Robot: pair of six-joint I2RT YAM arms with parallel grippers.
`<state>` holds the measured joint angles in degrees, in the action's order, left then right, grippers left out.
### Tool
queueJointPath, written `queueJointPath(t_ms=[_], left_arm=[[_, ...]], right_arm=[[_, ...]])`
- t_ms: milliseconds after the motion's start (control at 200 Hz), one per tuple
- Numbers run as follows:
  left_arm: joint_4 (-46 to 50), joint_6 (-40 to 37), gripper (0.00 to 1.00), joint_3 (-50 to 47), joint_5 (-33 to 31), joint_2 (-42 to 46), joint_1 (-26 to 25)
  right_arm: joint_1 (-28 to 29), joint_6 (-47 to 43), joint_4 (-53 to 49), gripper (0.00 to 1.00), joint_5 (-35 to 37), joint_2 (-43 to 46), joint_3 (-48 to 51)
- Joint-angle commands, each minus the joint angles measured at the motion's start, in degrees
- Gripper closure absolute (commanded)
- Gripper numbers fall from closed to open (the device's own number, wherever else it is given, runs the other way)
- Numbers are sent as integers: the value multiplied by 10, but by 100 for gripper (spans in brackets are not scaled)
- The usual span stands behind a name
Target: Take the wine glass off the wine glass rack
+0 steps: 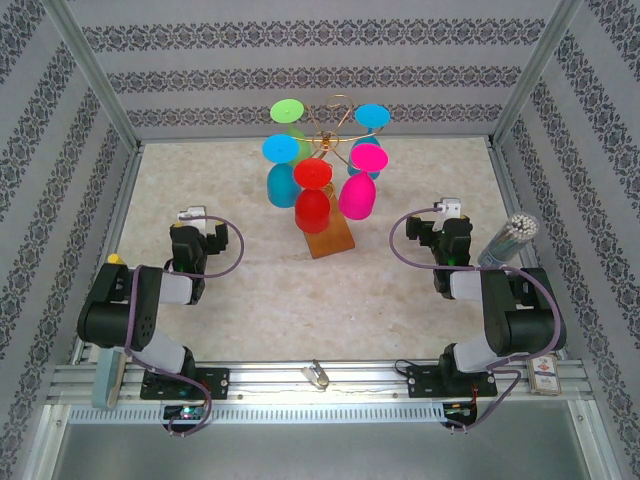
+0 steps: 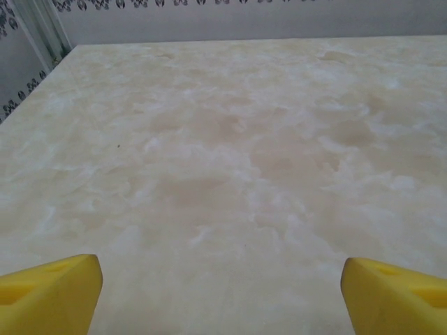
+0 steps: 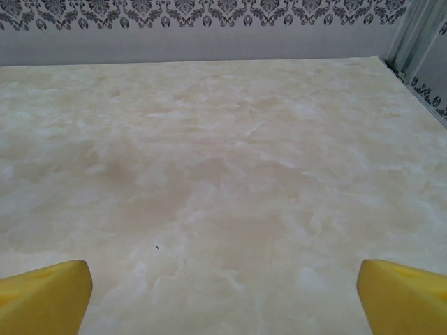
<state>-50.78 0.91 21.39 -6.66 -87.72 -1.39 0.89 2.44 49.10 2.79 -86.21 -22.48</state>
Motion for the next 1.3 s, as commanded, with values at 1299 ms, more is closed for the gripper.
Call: queueJointPath(t_ms=[1299], left_arm=[[911, 151, 40, 500, 141, 283, -118]], right_arm=[[-49, 457, -520, 40, -554, 214, -413]])
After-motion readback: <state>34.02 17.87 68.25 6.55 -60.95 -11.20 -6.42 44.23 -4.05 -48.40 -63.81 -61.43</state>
